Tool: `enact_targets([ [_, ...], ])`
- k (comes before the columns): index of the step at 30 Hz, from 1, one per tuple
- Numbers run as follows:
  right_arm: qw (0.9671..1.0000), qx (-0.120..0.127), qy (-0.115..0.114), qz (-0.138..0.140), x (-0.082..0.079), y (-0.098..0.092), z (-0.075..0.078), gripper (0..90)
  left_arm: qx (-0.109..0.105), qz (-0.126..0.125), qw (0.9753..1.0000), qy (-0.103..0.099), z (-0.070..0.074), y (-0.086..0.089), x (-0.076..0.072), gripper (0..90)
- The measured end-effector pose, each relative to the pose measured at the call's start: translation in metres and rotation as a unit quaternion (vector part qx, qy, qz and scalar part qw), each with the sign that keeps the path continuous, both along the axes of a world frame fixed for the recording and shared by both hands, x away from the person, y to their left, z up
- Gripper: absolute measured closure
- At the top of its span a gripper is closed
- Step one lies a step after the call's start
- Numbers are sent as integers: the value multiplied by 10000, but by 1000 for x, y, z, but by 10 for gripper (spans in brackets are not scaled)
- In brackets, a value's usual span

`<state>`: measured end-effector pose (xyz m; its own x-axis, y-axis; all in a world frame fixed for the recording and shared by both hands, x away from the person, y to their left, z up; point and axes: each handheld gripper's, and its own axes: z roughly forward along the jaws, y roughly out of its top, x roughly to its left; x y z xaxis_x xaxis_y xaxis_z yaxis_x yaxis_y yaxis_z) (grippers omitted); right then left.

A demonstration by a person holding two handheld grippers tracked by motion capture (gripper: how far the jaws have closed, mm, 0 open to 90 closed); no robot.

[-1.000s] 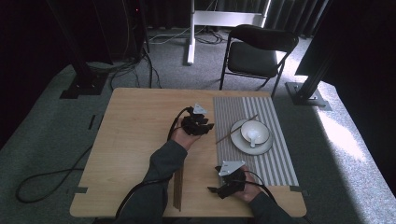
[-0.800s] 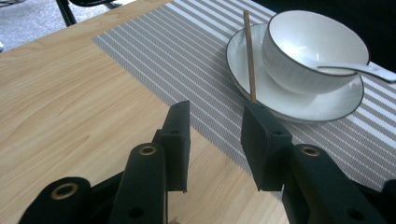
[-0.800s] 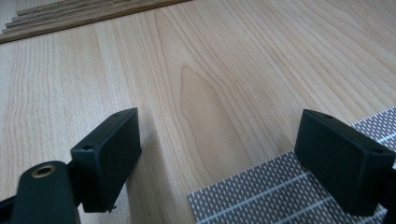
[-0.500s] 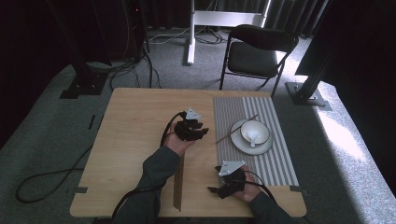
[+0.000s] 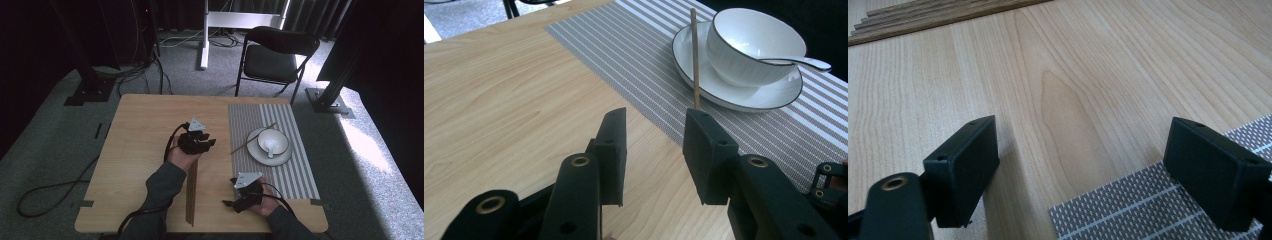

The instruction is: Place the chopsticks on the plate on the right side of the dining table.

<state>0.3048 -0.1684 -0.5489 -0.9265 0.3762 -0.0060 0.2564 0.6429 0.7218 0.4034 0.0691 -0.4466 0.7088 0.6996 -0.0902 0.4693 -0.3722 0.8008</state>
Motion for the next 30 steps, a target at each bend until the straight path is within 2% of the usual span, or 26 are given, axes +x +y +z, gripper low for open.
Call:
enact_targets([
  [9, 10000, -8, 3, 10, 0, 0, 0, 135, 67, 139, 9999, -24, -5, 10, -12, 616],
  [15, 10000, -7, 3, 6, 0, 0, 0, 135, 4, 215, 9998, -15, -12, 19, -18, 612],
  [20, 10000, -5, 3, 5, 0, 0, 0, 135, 117, 247, 9996, 5, -17, 23, -24, 612],
  [23, 10000, -2, 11, 2, 0, 0, 0, 135, 98, 255, 9996, 44, -19, 26, -26, 611],
  [30, 10000, -2, 5, 2, 0, 0, 0, 135, 253, 288, 9992, 98, -28, 34, -38, 608],
])
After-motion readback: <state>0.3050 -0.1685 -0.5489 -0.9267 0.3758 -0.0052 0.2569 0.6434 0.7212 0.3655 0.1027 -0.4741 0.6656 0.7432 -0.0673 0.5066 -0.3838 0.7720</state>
